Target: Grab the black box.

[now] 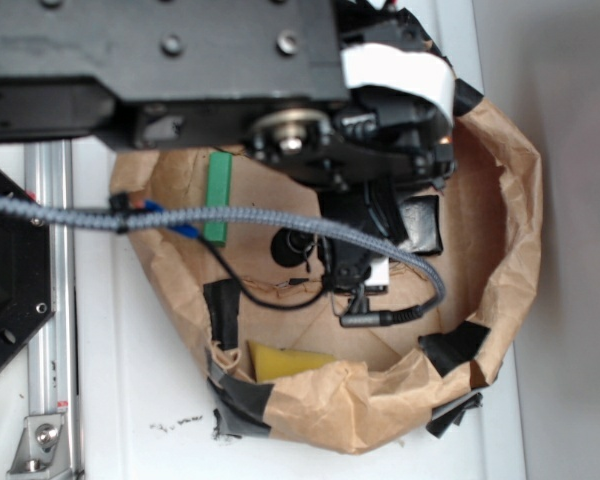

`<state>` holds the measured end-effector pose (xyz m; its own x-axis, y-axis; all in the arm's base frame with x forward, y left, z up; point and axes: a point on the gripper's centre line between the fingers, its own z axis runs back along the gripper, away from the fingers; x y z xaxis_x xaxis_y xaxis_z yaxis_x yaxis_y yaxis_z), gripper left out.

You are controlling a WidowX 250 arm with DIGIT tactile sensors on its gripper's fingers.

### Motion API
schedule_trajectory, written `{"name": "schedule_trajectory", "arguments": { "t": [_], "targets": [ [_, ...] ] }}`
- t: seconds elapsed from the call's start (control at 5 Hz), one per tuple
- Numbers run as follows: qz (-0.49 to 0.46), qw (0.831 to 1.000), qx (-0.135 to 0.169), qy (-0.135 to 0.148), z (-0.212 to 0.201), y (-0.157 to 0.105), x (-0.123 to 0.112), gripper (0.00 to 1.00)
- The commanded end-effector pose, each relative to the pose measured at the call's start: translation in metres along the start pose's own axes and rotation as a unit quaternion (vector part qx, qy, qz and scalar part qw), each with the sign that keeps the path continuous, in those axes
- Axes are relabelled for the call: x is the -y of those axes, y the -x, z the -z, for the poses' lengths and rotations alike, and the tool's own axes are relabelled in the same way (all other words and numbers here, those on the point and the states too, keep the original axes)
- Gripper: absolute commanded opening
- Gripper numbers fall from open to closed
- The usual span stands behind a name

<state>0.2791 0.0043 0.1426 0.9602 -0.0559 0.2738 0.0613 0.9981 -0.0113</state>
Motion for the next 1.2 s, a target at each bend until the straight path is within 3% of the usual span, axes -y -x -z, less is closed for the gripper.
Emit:
{"name": "schedule_trajectory", "arguments": {
  "t": [0.0, 0.2, 0.4, 0.6, 0.8, 1.0],
  "targets": [
    [0.021, 0.998, 0.015, -0.056, 0.046, -0.023, 0.005, 1.0],
    [0.036, 0.999, -0.008, -0.014, 0.085, -0.023, 0.009, 1.0],
    [0.042, 0.998, -0.045, 0.002, 0.109, -0.019, 0.011, 1.0],
    [0.051, 0.996, -0.077, -0.02, 0.126, -0.008, 0.01, 1.0],
    [0.052, 0.992, -0.113, -0.014, 0.142, 0.003, 0.016, 1.0],
    [0.064, 0.99, -0.125, -0.01, 0.144, 0.013, 0.026, 1.0]
  ]
}}
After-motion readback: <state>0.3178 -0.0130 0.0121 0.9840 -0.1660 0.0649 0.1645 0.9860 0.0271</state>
